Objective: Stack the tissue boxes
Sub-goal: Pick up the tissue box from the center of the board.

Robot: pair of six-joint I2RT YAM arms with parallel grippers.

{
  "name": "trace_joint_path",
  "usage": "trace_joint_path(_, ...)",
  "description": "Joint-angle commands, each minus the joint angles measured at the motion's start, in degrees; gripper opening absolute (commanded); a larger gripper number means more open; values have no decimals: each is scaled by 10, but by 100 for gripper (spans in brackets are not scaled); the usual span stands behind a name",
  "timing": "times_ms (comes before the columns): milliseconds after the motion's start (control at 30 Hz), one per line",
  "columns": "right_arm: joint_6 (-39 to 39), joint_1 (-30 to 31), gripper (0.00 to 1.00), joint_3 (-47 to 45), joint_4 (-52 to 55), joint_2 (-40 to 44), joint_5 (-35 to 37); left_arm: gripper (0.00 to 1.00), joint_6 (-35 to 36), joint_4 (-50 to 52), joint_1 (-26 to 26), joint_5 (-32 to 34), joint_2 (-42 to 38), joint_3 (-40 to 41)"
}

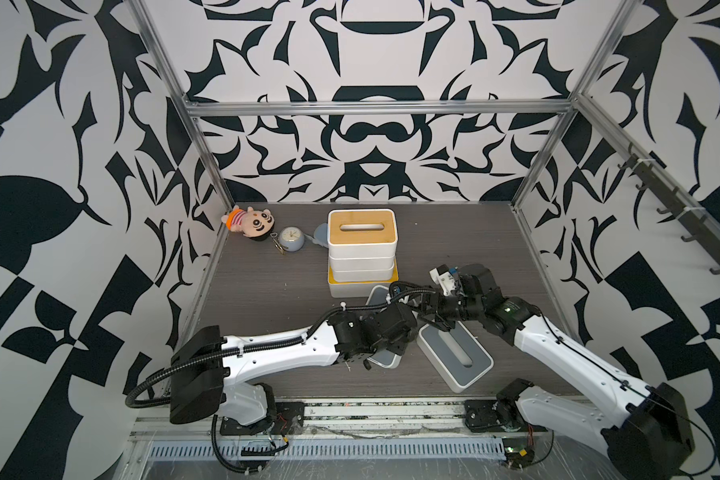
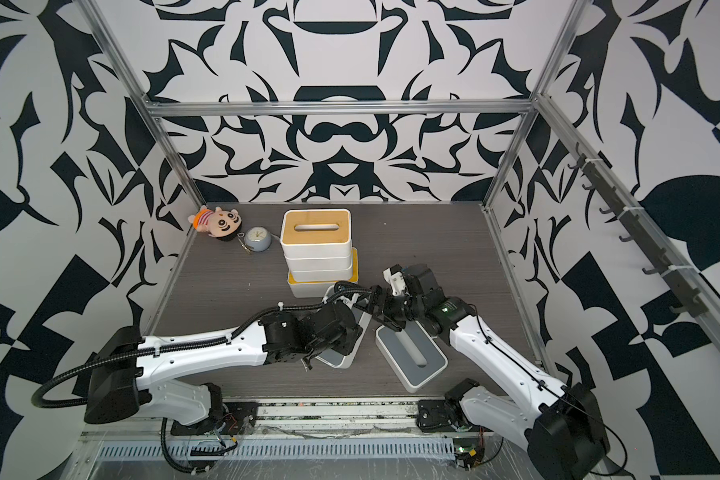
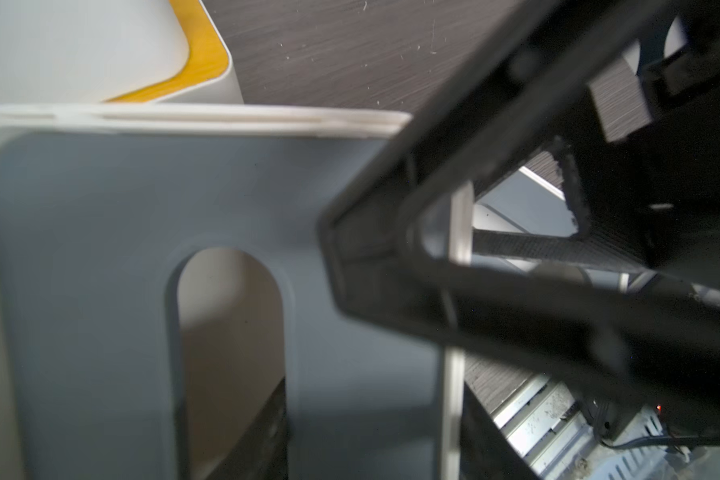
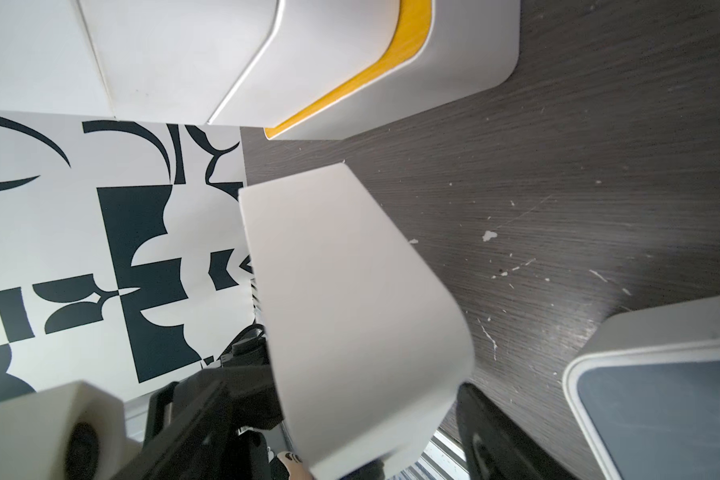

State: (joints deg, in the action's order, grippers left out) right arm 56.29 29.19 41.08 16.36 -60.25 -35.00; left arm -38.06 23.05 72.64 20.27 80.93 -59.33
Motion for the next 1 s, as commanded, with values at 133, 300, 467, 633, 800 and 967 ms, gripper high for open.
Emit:
trace_joint_path(133, -5, -13, 87, 13, -27, -7, -3, 44, 21, -46, 4, -13, -31, 4)
trace_joint_path(300, -11, -29, 81, 10, -32, -8, -14, 44, 24, -51, 3, -13, -39, 9)
trace_joint_path(467, 0, -37, 72, -1, -74, -7, -39, 44, 33, -65, 3, -24, -45, 14)
trace_joint_path(633, -1, -39, 66, -8, -82, -4, -49, 44, 34, -75, 3, -29, -47, 18)
trace_joint_path(800, -7, -46, 59, -16, -84, 5, -53, 44, 39, -86, 3, -38, -55, 20)
trace_joint_path(967, -8, -48, 50, -20, -88, 12, -52, 45, 38, -82, 3, -38, -56, 20)
